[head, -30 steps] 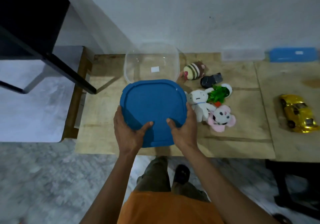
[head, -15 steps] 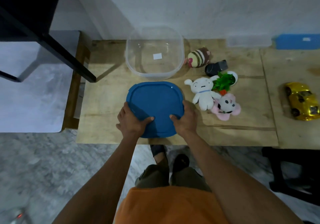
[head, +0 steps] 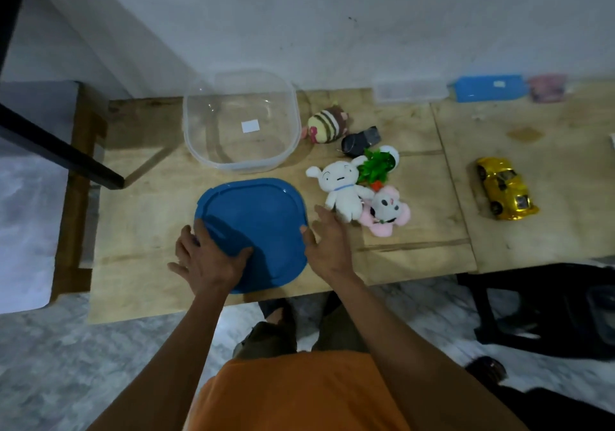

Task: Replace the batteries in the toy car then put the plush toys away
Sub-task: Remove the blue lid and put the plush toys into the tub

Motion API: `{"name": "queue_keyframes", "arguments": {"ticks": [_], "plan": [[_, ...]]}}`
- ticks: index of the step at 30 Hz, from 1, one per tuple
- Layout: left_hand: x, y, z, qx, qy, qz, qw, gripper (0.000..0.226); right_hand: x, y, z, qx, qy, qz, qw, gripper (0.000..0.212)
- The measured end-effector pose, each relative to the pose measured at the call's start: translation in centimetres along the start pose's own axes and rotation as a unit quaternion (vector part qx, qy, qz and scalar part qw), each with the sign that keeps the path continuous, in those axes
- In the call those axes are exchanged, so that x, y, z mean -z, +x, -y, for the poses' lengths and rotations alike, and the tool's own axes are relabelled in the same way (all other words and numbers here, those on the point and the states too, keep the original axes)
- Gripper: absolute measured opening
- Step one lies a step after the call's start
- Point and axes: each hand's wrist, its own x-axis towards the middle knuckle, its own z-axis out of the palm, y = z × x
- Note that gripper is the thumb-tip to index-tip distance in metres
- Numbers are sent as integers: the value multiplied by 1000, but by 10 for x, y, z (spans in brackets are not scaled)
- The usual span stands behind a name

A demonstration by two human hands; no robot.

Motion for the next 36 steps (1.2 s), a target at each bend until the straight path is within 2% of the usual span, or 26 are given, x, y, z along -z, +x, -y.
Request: {"name": "queue_keyframes", "arguments": {"ticks": [2,4,7,9,12,14,17,20,23,25,28,33,36], "plan": [[-3,-5,-13,-57,-6,-40,998,102,21,1,-4,33,4,-111,993,44],[-9,-13,-38,-120,-37,-62,990,91,48,10,-15,69,-52,-213,973,42],[-28,-25,-88,-199,-75,-49,976,79,83,34,-35,33,-135,-274,952,56],[-43,-31,-123,-228,-91,-41,968,73,95,52,-48,-4,-165,-265,950,66],[-66,-35,-171,-233,-116,-50,964,65,101,72,-60,-24,-181,-205,961,74],[-79,-34,-197,-210,-131,-47,968,66,101,82,-62,-34,-167,-163,972,74],[-100,-27,-223,-161,-128,-43,978,65,103,97,-65,-13,-165,-144,976,71],[-116,-21,-234,-111,-117,-35,986,62,115,121,-71,3,-142,-120,983,70],[-123,-19,-239,-110,-129,-38,985,51,129,145,-76,55,-190,-93,976,73],[-125,-17,-241,-124,-130,-55,982,45,136,159,-78,81,-212,-59,972,77],[-125,-11,-237,-91,-130,-99,982,42,136,172,-75,103,-204,-19,973,76],[-127,-7,-230,-79,-103,-109,986,47,124,178,-73,91,-208,-18,974,67],[-133,-8,-235,-60,-106,-112,986,44,122,176,-77,116,-224,-20,968,67]]}}
